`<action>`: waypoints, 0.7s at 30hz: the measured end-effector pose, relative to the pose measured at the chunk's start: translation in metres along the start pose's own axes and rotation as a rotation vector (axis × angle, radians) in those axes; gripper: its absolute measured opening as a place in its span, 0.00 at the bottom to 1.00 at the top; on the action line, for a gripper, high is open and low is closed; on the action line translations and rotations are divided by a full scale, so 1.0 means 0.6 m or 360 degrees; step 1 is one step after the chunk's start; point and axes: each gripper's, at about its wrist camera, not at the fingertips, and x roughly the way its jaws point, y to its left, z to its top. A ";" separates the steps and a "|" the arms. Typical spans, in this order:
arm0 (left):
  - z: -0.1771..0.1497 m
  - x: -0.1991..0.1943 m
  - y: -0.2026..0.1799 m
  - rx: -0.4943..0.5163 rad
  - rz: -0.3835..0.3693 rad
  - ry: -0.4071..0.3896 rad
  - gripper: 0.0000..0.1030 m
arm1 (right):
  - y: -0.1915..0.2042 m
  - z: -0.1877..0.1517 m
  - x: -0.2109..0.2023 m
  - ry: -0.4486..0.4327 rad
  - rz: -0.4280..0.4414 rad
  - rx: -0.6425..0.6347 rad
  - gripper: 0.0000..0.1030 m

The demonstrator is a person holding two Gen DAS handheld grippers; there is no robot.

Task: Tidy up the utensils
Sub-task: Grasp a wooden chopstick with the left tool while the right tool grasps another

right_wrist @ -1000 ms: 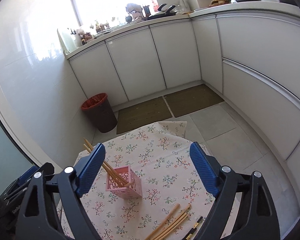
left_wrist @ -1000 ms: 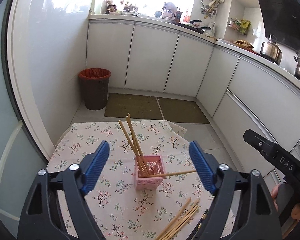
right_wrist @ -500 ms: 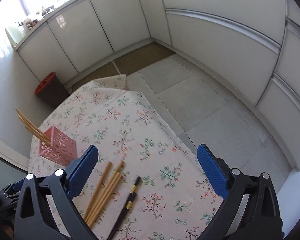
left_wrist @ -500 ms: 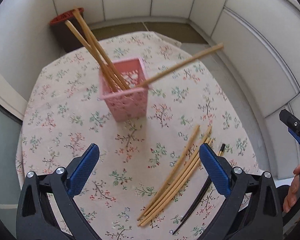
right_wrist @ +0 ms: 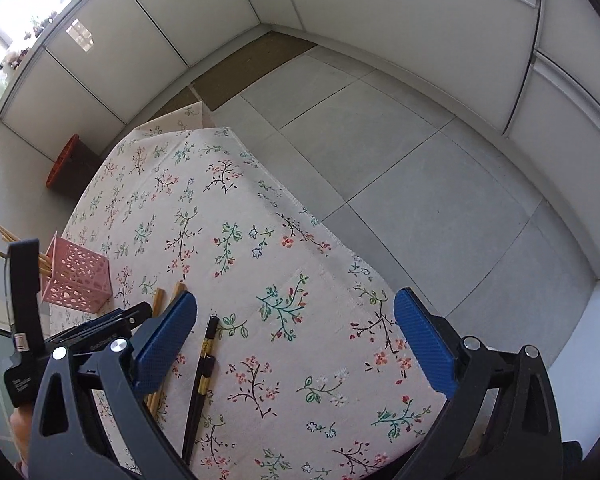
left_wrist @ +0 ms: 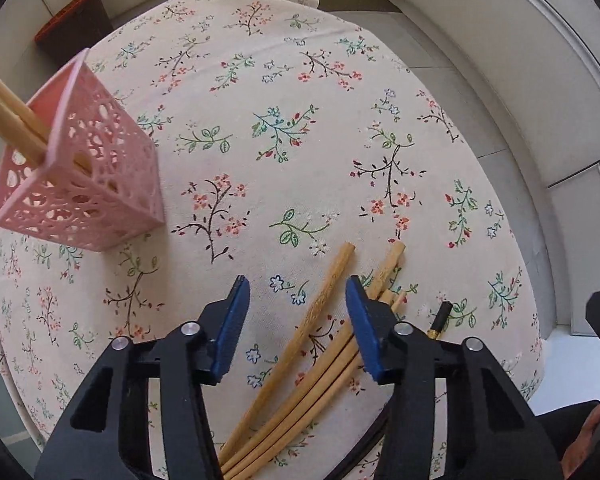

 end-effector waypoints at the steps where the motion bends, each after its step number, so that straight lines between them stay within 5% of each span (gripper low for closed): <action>1: 0.002 0.012 -0.002 0.0009 0.0012 0.0030 0.37 | 0.000 0.002 0.000 0.0008 0.0012 0.0011 0.93; 6: 0.000 0.022 -0.005 0.0067 0.0079 0.0019 0.26 | 0.005 0.002 0.005 0.0044 0.0054 0.0028 0.93; 8: -0.003 0.020 0.003 0.0062 0.0088 0.0009 0.10 | 0.016 0.003 0.014 0.0075 0.0066 0.0018 0.93; 14: -0.021 0.000 0.041 0.0029 0.0083 -0.0083 0.08 | 0.094 0.011 0.044 0.0142 0.0060 -0.0149 0.93; 21: -0.061 -0.115 0.080 0.0013 0.0011 -0.0313 0.07 | 0.195 0.016 0.119 0.0299 -0.0019 -0.0312 0.84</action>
